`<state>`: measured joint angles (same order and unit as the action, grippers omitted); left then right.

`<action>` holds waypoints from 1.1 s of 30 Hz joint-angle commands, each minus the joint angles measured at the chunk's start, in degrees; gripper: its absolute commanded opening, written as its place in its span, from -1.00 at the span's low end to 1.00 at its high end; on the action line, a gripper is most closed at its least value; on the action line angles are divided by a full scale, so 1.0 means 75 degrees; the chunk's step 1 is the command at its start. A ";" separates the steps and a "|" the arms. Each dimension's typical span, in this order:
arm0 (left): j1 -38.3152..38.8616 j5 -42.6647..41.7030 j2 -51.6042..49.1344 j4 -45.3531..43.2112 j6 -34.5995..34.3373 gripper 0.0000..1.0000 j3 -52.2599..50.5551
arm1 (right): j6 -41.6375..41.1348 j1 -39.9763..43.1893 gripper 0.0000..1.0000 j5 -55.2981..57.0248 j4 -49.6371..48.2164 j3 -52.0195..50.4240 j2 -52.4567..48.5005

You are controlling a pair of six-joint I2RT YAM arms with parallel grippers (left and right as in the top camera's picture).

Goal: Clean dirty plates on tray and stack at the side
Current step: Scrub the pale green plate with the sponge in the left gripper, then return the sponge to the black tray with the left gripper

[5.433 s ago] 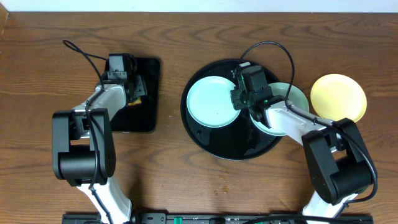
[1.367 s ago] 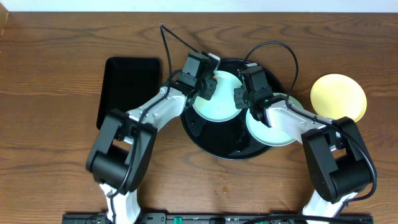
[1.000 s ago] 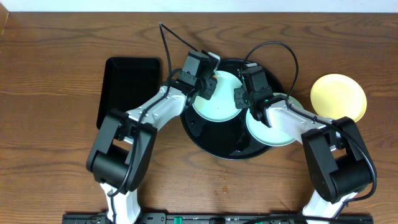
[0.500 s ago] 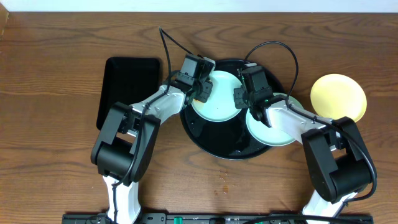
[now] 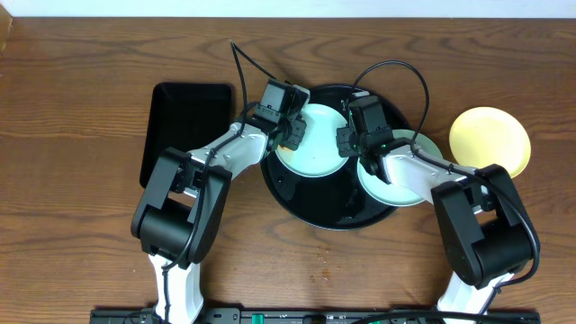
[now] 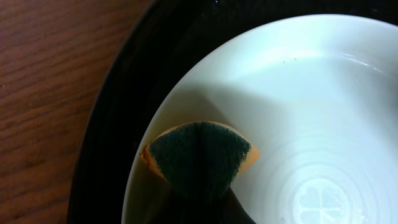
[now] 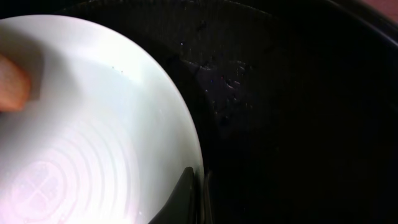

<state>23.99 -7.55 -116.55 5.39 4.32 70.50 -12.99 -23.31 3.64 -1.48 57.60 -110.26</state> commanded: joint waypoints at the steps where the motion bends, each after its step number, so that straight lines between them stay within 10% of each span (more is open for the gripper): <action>1: -0.0079 0.0099 -0.0192 0.0082 -0.0064 -0.85 -0.0020 | 0.0087 0.0055 -0.98 -0.0096 -0.0044 -0.0038 -0.0358; 33: 0.0347 -0.1536 -0.0195 0.2011 -0.0064 -0.85 -0.0146 | 0.0085 0.0055 -0.99 -0.0099 -0.0044 -0.0038 -0.0361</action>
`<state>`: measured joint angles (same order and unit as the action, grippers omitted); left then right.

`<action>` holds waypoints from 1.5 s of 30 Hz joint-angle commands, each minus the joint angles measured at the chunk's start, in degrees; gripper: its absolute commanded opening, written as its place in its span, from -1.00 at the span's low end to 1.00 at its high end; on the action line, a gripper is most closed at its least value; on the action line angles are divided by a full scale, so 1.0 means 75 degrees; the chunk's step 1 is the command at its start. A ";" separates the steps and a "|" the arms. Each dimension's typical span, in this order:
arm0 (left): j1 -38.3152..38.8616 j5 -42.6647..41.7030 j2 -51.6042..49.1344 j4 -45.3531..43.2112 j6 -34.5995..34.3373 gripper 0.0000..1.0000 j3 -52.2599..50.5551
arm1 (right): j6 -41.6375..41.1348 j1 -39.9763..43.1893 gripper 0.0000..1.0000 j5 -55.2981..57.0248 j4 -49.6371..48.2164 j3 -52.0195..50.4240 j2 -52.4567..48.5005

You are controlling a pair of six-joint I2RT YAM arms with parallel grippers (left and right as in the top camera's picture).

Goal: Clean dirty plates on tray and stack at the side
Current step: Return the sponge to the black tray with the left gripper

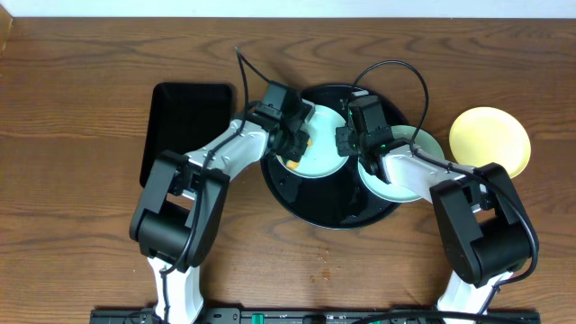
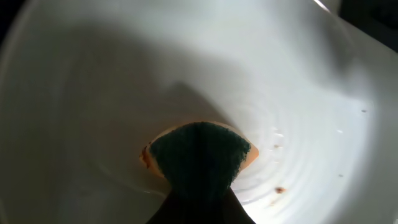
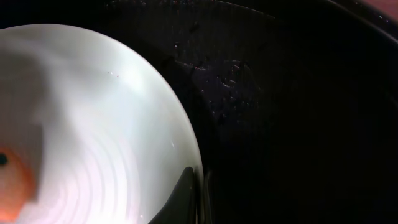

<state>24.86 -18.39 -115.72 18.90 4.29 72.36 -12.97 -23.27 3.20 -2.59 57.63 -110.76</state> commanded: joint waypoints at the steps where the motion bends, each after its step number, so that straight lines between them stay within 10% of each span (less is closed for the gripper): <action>1: 0.0286 -0.0090 -0.0306 0.0184 -0.0061 -0.85 -0.0425 | 0.0082 0.0050 -0.98 -0.0041 0.0105 -0.0041 -0.0294; 45: 0.0679 -0.2821 -0.0428 0.1428 0.0705 -0.85 -0.0469 | 0.0082 0.0050 -0.98 -0.0093 0.0085 -0.0041 -0.0294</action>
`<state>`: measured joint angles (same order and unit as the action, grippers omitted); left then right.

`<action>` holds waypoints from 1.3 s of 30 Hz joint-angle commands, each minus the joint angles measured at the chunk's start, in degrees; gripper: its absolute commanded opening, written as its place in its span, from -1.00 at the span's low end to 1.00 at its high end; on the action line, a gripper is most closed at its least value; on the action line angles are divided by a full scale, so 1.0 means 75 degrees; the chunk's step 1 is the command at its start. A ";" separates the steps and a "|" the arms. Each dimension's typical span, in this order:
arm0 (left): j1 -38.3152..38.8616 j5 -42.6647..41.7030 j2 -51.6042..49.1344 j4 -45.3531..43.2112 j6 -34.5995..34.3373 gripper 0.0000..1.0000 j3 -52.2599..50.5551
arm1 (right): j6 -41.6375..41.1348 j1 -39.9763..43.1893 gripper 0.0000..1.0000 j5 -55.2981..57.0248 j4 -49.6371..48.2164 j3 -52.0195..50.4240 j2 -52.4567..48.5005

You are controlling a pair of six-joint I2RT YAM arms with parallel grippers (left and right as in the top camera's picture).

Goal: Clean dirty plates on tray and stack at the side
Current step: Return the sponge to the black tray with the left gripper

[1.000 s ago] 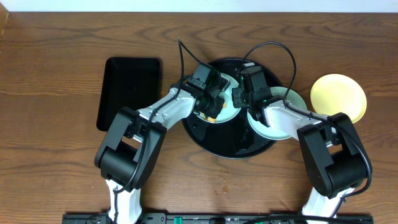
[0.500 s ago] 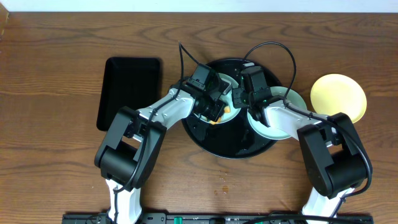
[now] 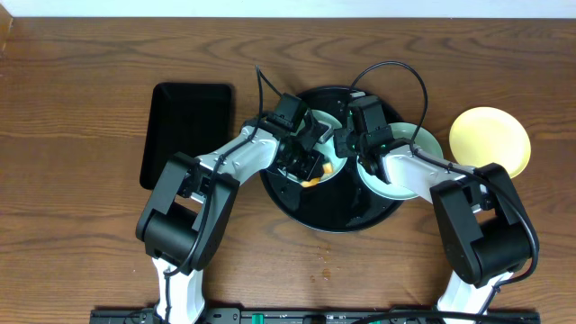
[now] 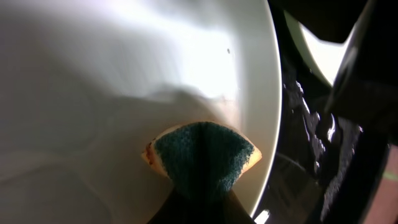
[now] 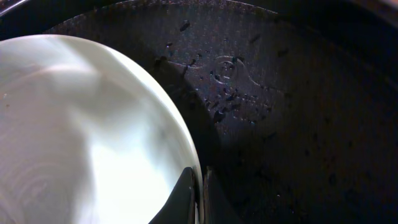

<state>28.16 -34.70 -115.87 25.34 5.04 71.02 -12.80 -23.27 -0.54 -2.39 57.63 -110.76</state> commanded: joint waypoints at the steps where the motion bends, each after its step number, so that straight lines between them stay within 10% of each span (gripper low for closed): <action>1: 0.0210 -0.0772 -0.0408 0.0688 0.0647 -0.85 -0.0221 | 0.0058 0.0050 -0.98 0.0408 0.0055 -0.0041 -0.0291; 22: -0.1376 -0.3821 0.1358 0.1300 0.0644 -0.85 0.0335 | 0.0058 0.0055 -0.94 0.0408 0.0029 -0.0041 -0.0294; 33: -0.2442 0.3960 0.2821 0.1448 -0.0583 -0.84 0.0303 | 0.0114 0.0055 -0.43 0.0402 -0.0038 -0.0041 -0.0297; 39: -0.2871 0.5149 0.2486 0.1381 -0.1201 -0.83 0.0160 | 0.0114 0.0044 -0.49 0.0143 -0.0189 -0.0041 -0.0376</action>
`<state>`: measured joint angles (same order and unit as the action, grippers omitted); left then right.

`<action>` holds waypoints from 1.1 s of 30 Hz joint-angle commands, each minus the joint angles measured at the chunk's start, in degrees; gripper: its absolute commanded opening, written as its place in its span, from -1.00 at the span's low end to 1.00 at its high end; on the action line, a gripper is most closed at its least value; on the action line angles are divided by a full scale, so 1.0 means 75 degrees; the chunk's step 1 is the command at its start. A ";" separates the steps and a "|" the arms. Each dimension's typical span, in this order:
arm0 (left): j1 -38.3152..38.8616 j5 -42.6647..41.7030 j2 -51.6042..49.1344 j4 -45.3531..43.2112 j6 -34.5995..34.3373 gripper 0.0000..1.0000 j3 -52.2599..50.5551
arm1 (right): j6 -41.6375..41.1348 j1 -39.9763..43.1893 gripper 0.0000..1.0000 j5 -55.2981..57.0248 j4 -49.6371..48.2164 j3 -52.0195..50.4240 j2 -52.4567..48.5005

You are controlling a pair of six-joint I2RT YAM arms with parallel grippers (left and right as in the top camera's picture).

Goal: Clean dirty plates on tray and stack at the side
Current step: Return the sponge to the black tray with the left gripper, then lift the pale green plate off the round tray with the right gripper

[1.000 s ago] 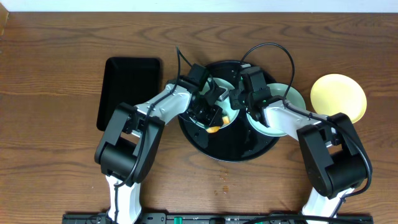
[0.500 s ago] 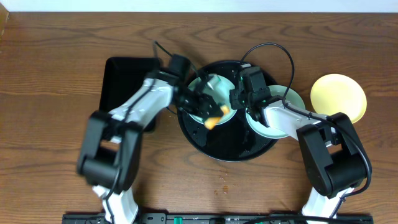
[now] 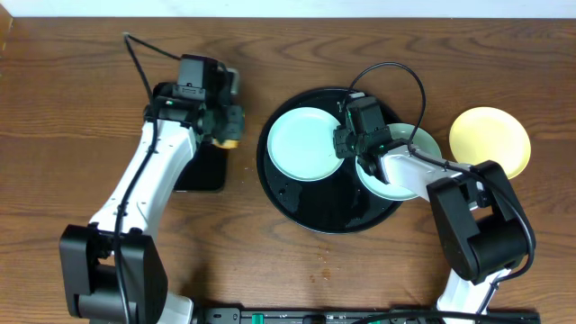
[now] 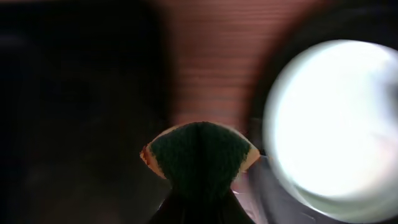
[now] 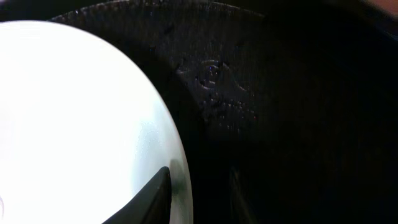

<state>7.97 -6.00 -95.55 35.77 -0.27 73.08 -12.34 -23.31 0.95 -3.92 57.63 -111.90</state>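
A pale green plate lies flat on the round black tray; in the right wrist view the plate glares white. My right gripper stands open at its right rim, one finger over the plate and the other over the tray. My left gripper is off to the left, shut on a green and orange sponge above the right edge of a black rectangular tray. A second pale green plate lies partly under my right arm.
A yellow plate sits on the wooden table at the far right. The round tray's right part carries dark specks and wet marks. The right arm's cable loops over the back of the round tray.
My left gripper has left the plate with the sponge and now is over the rectangular tray's edge. My right gripper's fingers have parted at the rim, and the plate lies flat.
My right gripper pinched the plate's right rim throughout. My left gripper pressed the sponge at the plate's left edge, then near its middle, then by its right edge. Now the sponge is away at the left and the right fingers stand apart.
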 commanded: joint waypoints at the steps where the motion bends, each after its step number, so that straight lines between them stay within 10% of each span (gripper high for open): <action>1: -0.0254 0.1323 -0.0318 -0.0012 -0.0565 -0.84 -0.0114 | 0.0052 0.0050 -0.56 -0.0055 -0.0015 -0.0041 -0.0224; 4: -0.0484 0.1326 -0.0568 -0.0055 -0.0638 -0.82 -0.0114 | 0.0052 0.0050 -0.98 -0.0061 -0.0137 -0.0038 -0.0224; 15: -0.1387 0.1323 -0.1137 -0.0210 -0.0638 -0.66 -0.0114 | 0.0813 0.0070 -0.98 0.0102 -0.0224 0.0122 0.0758; 21: -0.1658 0.1323 -0.1139 -0.0207 -0.0635 -0.19 -0.0114 | 0.1533 0.0055 -0.98 0.0437 -0.0131 0.0131 0.1754; 26: -0.1667 0.1320 -0.1139 -0.0201 -0.0635 0.62 -0.0114 | 0.2448 0.0052 -0.98 0.1244 0.0070 0.0131 0.2518; 33: -0.1670 0.1320 -0.1139 -0.0204 -0.0635 0.67 -0.0114 | 0.4328 -0.0294 -0.98 0.2780 0.0149 0.0131 0.3398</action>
<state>-4.40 3.40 -103.72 34.20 -4.89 72.66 11.29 -23.77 13.06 -2.76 57.69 -89.32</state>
